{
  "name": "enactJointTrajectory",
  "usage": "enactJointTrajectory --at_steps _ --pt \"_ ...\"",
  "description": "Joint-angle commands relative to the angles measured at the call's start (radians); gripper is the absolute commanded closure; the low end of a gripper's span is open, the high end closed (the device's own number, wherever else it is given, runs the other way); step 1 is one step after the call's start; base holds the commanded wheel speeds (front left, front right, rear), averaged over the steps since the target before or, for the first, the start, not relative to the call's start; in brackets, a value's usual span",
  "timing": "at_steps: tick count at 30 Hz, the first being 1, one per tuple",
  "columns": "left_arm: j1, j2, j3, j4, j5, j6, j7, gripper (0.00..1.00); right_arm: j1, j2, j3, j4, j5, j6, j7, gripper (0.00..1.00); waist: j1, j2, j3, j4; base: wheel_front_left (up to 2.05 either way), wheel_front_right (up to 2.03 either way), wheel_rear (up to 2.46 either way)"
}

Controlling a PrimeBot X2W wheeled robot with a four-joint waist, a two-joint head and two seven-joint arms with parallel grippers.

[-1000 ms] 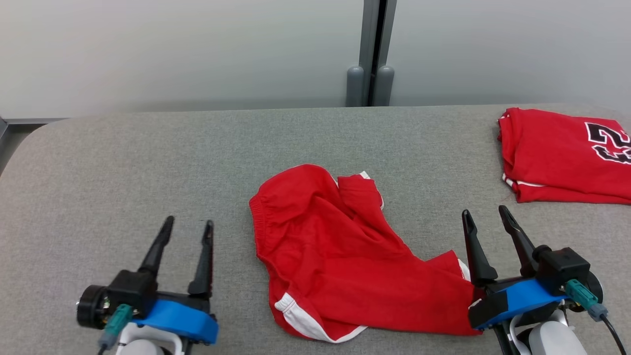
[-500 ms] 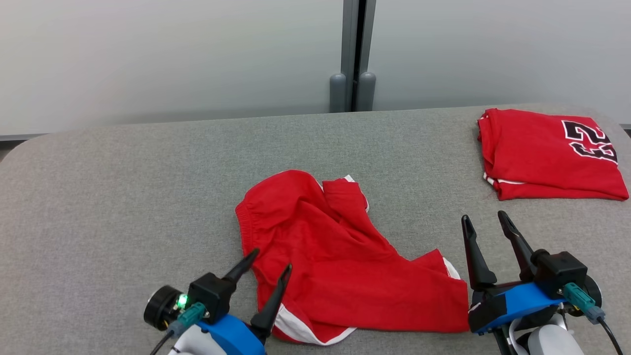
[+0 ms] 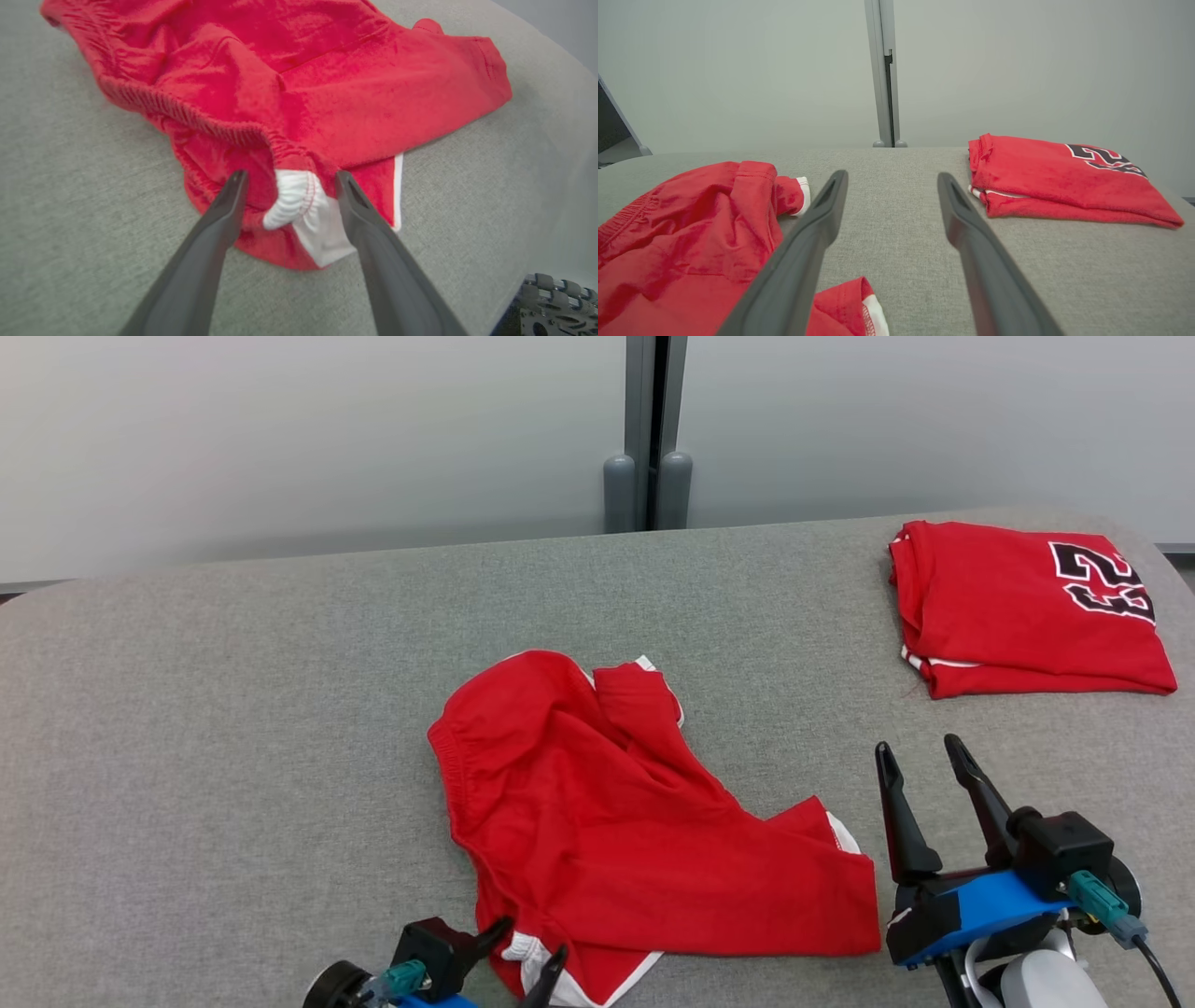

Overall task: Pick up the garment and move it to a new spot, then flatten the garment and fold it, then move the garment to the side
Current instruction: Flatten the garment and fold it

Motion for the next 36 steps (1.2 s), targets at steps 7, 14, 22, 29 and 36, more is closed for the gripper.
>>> enactJointTrajectory --at_steps 7,14,22,29,36 --pt "-0.045 -0.006 0.018 0.07 -0.037 0.007 -0.067 1.0 0.002 -0.001 -0.016 0.004 -0.002 0.0 0.001 0.0 0.0 0.0 0.005 0.012 0.0 0.0 0.0" --pt "-0.066 0.026 0.097 0.097 -0.06 0.049 -0.157 1.0 0.0 -0.001 -0.018 0.016 0.006 0.0 0.002 0.0 0.0 0.0 0.004 0.052 0.0 0.0 0.0" --pt "-0.006 0.048 0.14 0.11 -0.102 0.071 -0.19 1.0 -0.008 -0.001 -0.024 0.038 0.003 0.0 0.0 0.0 0.0 0.0 0.002 0.086 0.0 0.0 0.0" --pt "-0.009 0.027 0.172 0.08 -0.084 0.106 -0.268 0.0 -0.011 -0.001 -0.017 0.055 0.004 0.0 0.007 0.0 0.0 0.0 -0.009 0.106 0.0 0.0 0.0" --pt "0.002 0.005 0.301 -0.027 -0.03 0.156 -0.289 0.0 -0.02 -0.001 -0.01 0.065 0.003 0.0 0.004 0.0 0.0 0.0 -0.024 0.103 0.0 0.0 0.0"
